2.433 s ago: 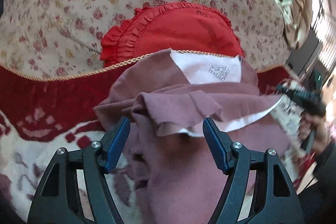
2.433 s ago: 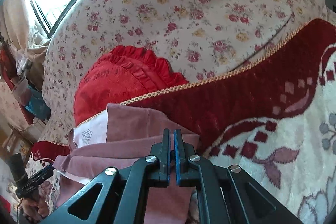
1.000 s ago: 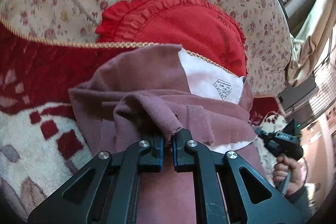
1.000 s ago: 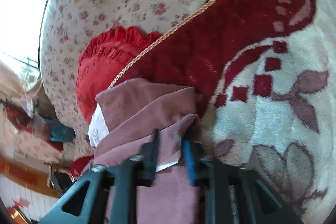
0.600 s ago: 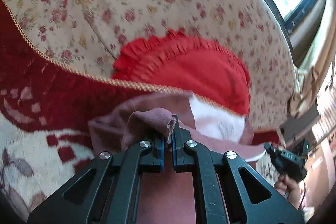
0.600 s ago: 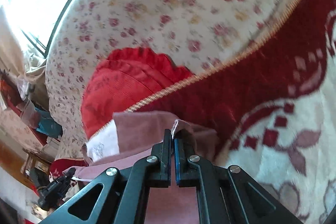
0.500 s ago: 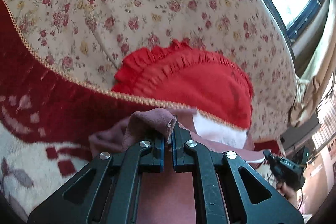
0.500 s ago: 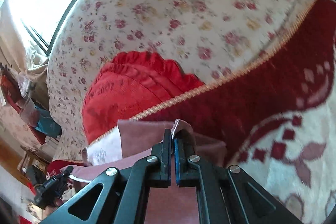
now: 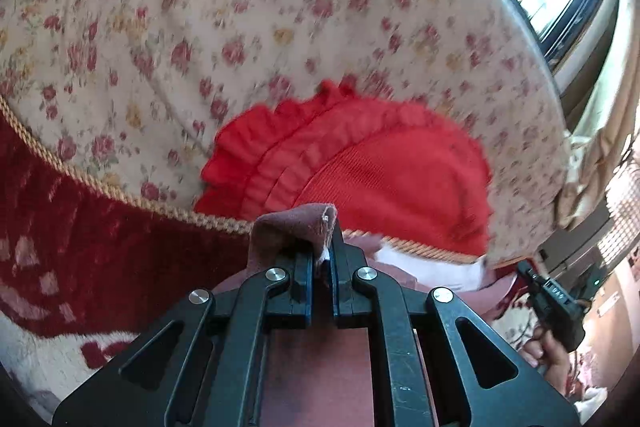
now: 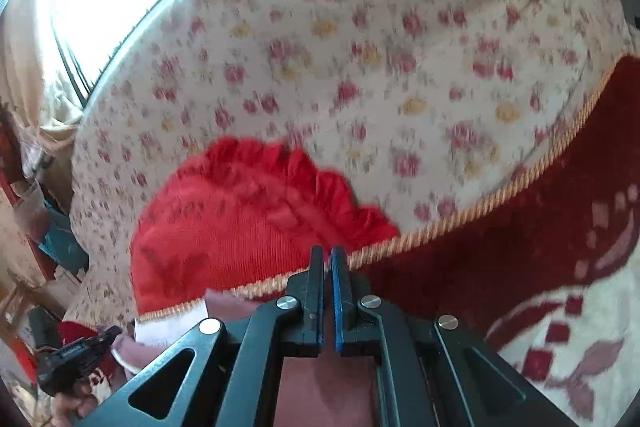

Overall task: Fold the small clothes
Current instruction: 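Open both tools and release the folded shirt onto the bedspread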

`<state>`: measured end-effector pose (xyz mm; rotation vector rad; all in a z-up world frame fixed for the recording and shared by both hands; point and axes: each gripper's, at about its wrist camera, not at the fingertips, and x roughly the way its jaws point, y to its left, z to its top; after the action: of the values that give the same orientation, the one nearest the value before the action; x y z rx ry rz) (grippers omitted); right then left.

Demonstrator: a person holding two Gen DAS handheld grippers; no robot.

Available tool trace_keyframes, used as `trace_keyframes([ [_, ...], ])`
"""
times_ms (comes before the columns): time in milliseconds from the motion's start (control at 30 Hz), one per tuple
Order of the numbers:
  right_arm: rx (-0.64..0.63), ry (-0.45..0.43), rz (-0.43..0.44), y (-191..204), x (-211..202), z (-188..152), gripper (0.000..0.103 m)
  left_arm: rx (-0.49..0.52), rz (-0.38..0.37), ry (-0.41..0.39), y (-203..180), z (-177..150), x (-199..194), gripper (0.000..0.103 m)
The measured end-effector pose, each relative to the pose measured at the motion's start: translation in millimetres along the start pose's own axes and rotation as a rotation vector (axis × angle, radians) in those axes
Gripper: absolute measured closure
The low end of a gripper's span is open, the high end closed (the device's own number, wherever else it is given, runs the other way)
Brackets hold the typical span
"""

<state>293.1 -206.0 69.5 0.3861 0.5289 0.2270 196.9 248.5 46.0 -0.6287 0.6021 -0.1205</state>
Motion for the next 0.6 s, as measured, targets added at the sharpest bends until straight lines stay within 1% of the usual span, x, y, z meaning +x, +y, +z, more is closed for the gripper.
trace_keyframes([
  [67, 0.014, -0.057, 0.008, -6.2, -11.2, 3.9, 0.101, 0.020, -0.004, -0.020, -4.4, 0.6, -9.6, 0.098],
  [133, 0.003, -0.066, -0.002, -7.1, -21.5, 7.8, 0.100, 0.018, -0.020, -0.027, -4.9, 0.4, -14.5, 0.094],
  [167, 0.000, -0.063, 0.010, -6.7, -27.2, 8.2, 0.100, -0.012, -0.034, -0.019, -0.7, 0.1, -13.1, 0.079],
  [200, -0.014, -0.045, 0.028, -3.2, -31.1, 7.9, 0.100, -0.071, -0.065, 0.000, 7.5, 0.1, -9.0, 0.065],
  [233, -0.041, -0.020, 0.054, 2.4, -33.8, 6.3, 0.100, -0.194, -0.154, 0.057, 25.1, -2.1, 2.6, 0.036],
  [267, -0.083, 0.007, 0.095, 12.1, -35.9, 3.1, 0.100, -0.274, -0.206, 0.104, 37.1, -5.1, 11.9, 0.033],
  [300, -0.143, 0.048, 0.138, 25.7, -36.0, -2.7, 0.100, -0.356, -0.218, 0.147, 50.2, -9.3, 20.4, 0.033],
  [333, -0.195, 0.091, 0.161, 38.0, -32.8, -9.2, 0.100, -0.385, -0.209, 0.154, 55.4, -10.9, 21.3, 0.033],
  [367, -0.258, 0.142, 0.178, 53.3, -28.6, -18.8, 0.100, -0.400, -0.166, 0.119, 61.8, -10.7, 15.4, 0.033],
  [433, -0.348, 0.235, 0.225, 79.6, -18.6, -38.2, 0.100, -0.367, -0.110, 0.047, 61.1, -6.2, 0.2, 0.033],
  [467, -0.378, 0.297, 0.250, 92.3, -9.6, -49.6, 0.100, -0.327, -0.093, 0.014, 55.5, -3.0, -9.9, 0.033],
  [500, -0.404, 0.344, 0.248, 101.8, -0.6, -59.7, 0.100, -0.305, -0.085, 0.003, 51.1, -2.7, -13.8, 0.033],
  [533, -0.426, 0.380, 0.221, 108.9, 7.9, -69.1, 0.100, -0.260, -0.080, -0.005, 41.3, -2.6, -20.5, 0.033],
  [567, -0.443, 0.431, 0.189, 114.4, 19.4, -78.9, 0.100, -0.233, -0.081, -0.002, 35.4, -2.7, -22.5, 0.033],
  [600, -0.452, 0.490, 0.154, 117.2, 31.9, -88.2, 0.100, -0.182, -0.087, 0.005, 23.0, -4.2, -25.3, 0.033],
])
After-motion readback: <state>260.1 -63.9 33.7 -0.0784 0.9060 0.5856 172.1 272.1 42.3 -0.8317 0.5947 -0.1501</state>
